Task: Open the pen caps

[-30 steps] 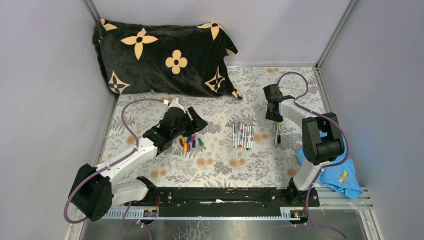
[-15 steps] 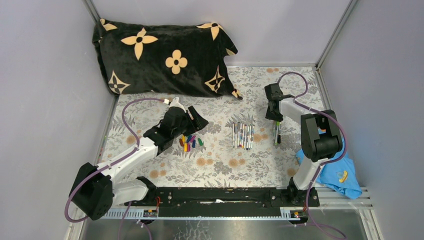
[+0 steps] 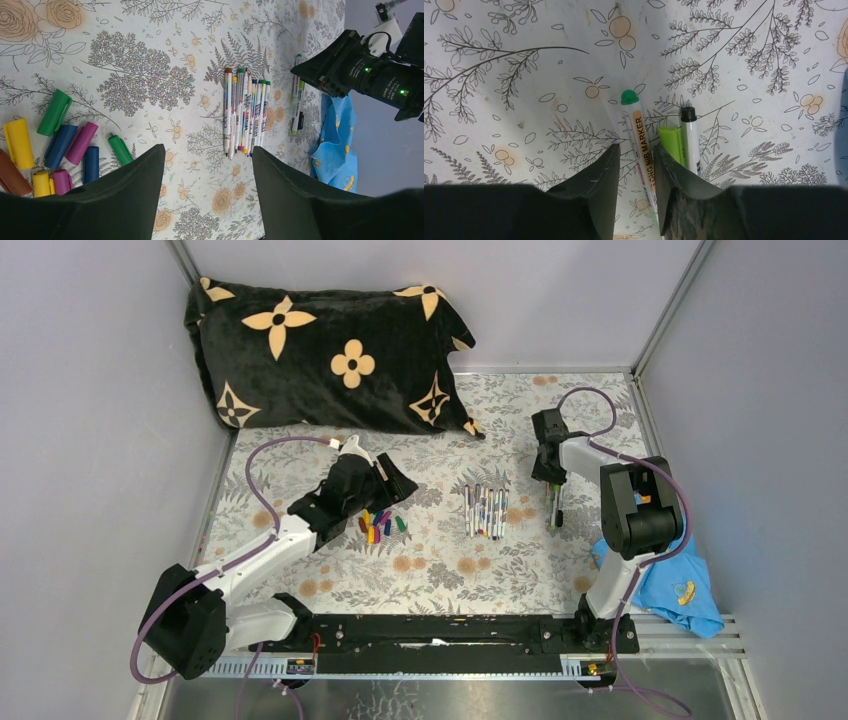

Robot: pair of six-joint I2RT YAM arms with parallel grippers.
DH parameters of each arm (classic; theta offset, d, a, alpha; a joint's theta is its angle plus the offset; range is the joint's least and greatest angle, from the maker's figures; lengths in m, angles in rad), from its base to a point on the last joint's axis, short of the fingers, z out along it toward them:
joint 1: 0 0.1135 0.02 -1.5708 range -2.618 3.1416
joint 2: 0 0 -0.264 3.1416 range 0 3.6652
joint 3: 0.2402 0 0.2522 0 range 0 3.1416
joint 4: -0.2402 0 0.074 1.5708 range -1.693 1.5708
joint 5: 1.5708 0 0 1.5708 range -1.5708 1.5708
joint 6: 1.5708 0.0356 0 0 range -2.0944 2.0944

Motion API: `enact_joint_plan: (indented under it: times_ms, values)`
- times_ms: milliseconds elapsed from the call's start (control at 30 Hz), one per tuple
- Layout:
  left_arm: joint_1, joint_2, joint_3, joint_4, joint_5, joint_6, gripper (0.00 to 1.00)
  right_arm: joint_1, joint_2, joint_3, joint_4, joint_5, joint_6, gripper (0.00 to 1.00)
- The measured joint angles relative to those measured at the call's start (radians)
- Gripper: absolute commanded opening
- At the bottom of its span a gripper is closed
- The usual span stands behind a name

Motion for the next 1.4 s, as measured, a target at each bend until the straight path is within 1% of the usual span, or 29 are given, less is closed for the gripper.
enact_joint_plan:
  times_ms: [100, 167, 267, 367, 433, 467, 700, 833, 933, 1067, 1200, 1400]
  values:
    - [0.000, 0.000, 0.000, 0.000, 0.001, 0.000, 0.71, -0.006, 0.003, -0.001, 0.014, -0.006, 0.000, 0.36]
    - [0.000, 0.002, 0.000, 0.001, 0.001, 0.000, 0.71, -0.007, 0.004, -0.002, 0.020, -0.007, 0.000, 0.32]
    - [0.000, 0.006, 0.000, 0.002, 0.004, 0.000, 0.71, -0.008, 0.005, -0.004, 0.029, -0.019, 0.000, 0.20]
    - [0.000, 0.013, 0.000, 0.002, 0.006, 0.000, 0.71, -0.008, 0.005, -0.007, 0.044, -0.028, 0.000, 0.12]
    - [0.000, 0.014, -0.002, 0.003, 0.007, 0.000, 0.71, -0.009, 0.005, -0.010, 0.049, -0.029, 0.000, 0.03]
    - [0.000, 0.014, -0.005, 0.004, 0.007, 0.000, 0.71, -0.009, 0.005, -0.012, 0.053, -0.029, 0.000, 0.00]
    - [0.000, 0.003, -0.026, 0.013, 0.019, 0.006, 0.72, -0.010, -0.028, -0.054, 0.086, -0.060, 0.000, 0.00]
    - [0.000, -0.015, -0.045, 0.056, 0.072, 0.024, 0.74, -0.003, -0.082, -0.106, 0.082, -0.113, 0.002, 0.00]
    - [0.000, -0.020, -0.061, 0.106, 0.135, 0.030, 0.74, 0.028, -0.143, -0.138, 0.065, -0.143, 0.008, 0.00]
    - [-0.002, -0.020, -0.100, 0.204, 0.241, 0.016, 0.74, 0.116, -0.238, -0.143, 0.056, -0.167, 0.034, 0.00]
    - [-0.018, -0.020, -0.140, 0.294, 0.317, -0.011, 0.76, 0.210, -0.315, -0.143, 0.059, -0.188, 0.076, 0.00]
    - [-0.067, -0.016, -0.173, 0.400, 0.385, -0.048, 0.77, 0.362, -0.375, -0.143, 0.062, -0.196, 0.161, 0.00]
